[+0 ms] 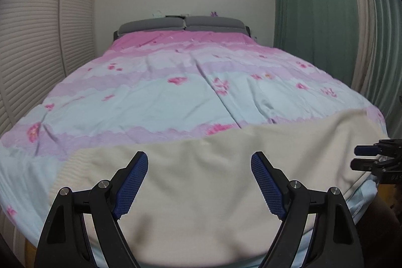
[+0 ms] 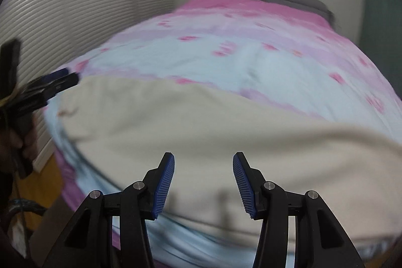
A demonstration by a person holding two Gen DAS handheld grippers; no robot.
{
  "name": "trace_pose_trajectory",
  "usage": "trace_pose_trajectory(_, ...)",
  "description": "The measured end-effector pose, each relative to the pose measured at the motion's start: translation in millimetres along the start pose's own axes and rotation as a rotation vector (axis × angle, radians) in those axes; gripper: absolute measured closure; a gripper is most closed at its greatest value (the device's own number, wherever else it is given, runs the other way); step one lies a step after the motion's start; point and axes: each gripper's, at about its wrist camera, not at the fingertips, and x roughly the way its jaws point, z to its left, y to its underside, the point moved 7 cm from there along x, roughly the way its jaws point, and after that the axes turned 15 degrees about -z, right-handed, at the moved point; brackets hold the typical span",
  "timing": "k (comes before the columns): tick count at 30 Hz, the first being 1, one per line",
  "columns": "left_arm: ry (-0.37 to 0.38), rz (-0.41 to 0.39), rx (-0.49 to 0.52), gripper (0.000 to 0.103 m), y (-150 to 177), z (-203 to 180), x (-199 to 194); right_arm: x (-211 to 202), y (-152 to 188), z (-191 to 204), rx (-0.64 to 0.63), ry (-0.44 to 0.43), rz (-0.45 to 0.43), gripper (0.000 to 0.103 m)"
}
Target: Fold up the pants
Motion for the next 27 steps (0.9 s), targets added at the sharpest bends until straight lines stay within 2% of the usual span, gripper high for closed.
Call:
trace_pose_trajectory(3, 0.025, 0.023, 0.022, 0.018, 8, -17, 4, -5, 17, -14, 0.031, 0.015, 0.037, 0.053)
trace_pose_trajectory(6, 0.032, 0.03, 0.054, 0.018, 12, -27, 2, -13, 35, -11, 0.03, 0.014, 0.055, 0.053)
trace_pose_trajectory(10, 0.051, 0.039, 0.057, 0.018, 20, -36, -3, -20, 51, -16, 0.088, 0.031, 0.051, 0.053)
trace_pose_trajectory(11, 0.05, 0.044, 0.059, 0.018, 22, -37, -3, -29, 59, -28, 0.171, 0.047, 0.032, 0.053)
trace_pose_trajectory(12, 0.052, 0.052, 0.058, 0.018, 24, -39, -1, -29, 59, -28, 0.171, 0.047, 0.032, 0.053)
trace_pose_trajectory(15, 0.058, 0.063, 0.055, 0.018, 23, -46, 3, -34, 65, -66, 0.361, 0.107, 0.001, 0.053)
trace_pose_trajectory(17, 0.067, 0.053, 0.066, 0.018, 18, -56, 6, -34, 67, -75, 0.405, 0.123, -0.004, 0.053)
trace_pose_trajectory(18, 0.072, 0.046, 0.074, 0.018, 16, -60, 6, -39, 72, -98, 0.513, 0.16, -0.022, 0.053)
trace_pose_trajectory(20, 0.086, 0.028, 0.096, 0.018, 12, -73, 6, -39, 75, -109, 0.554, 0.183, -0.023, 0.053)
trace_pose_trajectory(22, 0.103, 0.01, 0.118, 0.018, 8, -87, 6, -43, 85, -134, 0.68, 0.234, -0.031, 0.053)
trace_pose_trajectory(23, 0.109, 0.006, 0.125, 0.018, 7, -93, 7, -43, 85, -134, 0.68, 0.234, -0.031, 0.053)
trace_pose_trajectory(27, 0.122, 0.009, 0.118, 0.018, 7, -107, 12, -30, 102, -154, 0.848, 0.233, -0.011, 0.053)
